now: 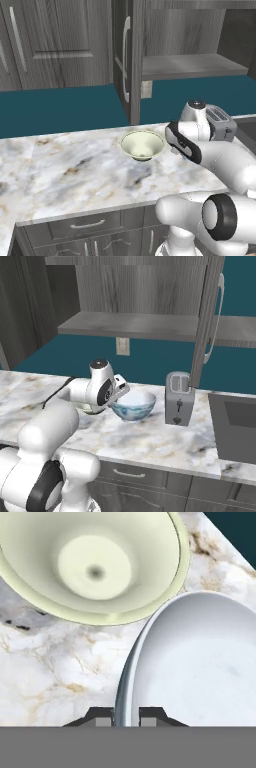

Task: Open the cabinet. Pick the bowls from the counter and place them in the cabinet. Then close the cabinet.

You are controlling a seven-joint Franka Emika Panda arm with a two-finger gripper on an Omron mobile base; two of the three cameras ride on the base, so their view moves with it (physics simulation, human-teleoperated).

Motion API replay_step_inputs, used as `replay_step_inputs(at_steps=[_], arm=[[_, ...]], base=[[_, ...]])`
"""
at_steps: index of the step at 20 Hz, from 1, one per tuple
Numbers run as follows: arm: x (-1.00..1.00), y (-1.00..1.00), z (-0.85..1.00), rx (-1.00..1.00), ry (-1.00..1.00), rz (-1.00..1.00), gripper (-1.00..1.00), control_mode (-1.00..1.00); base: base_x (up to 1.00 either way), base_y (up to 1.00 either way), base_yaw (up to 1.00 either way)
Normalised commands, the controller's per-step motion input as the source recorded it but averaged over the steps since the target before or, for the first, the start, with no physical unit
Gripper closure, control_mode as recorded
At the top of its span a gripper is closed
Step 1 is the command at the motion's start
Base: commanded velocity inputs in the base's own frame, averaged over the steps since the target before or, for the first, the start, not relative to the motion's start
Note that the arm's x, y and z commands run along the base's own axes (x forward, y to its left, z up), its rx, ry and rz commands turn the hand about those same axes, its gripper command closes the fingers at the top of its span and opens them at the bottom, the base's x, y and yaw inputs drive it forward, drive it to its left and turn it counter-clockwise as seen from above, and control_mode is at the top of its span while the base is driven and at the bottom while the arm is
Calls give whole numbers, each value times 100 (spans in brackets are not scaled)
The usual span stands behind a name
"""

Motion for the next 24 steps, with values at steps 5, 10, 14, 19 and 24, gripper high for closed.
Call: replay_step_inputs(at_steps=[5, 10, 14, 19, 24], arm=[[-17, 0, 68, 0, 0, 6, 100, -100], [-11, 0, 62, 0, -1, 14, 100, -100], [-31, 2, 57, 0, -8, 19, 100, -100], [-43, 6, 58, 0, -8, 19, 100, -100], [-48, 13, 55, 0, -9, 18, 100, -100]], base=[[0, 0, 0], [0, 0, 0], [0, 0, 0], [0, 0, 0], [0, 0, 0]])
